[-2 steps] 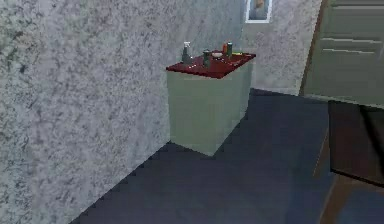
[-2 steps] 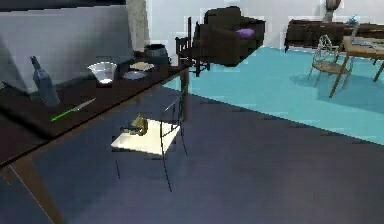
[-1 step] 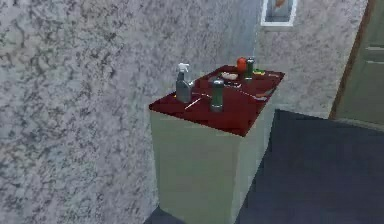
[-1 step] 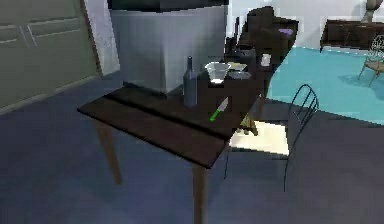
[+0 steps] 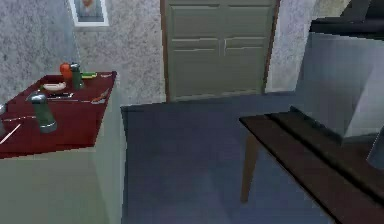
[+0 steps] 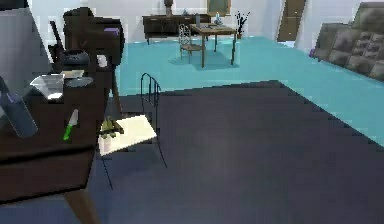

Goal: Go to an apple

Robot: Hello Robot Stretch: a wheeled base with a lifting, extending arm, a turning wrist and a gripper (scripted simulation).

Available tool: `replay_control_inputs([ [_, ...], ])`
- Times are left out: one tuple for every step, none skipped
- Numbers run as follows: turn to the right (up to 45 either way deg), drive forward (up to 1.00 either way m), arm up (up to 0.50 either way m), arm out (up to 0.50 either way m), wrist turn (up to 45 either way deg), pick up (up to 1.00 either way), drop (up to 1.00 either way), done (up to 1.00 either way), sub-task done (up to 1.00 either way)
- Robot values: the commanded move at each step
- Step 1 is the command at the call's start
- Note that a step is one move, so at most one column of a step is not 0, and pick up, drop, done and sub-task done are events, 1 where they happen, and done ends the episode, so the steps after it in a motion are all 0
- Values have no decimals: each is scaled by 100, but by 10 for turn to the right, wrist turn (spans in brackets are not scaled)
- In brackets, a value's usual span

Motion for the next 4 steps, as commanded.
replay_control_inputs([
  [390, 0, 0, 0, 0, 0, 0, 0, 0],
  [0, 15, 0, 0, 0, 0, 0, 0, 0],
  [-450, 0, 0, 0, 0, 0, 0, 0, 0],
  [-90, 0, 0, 0, 0, 0, 0, 0, 0],
])
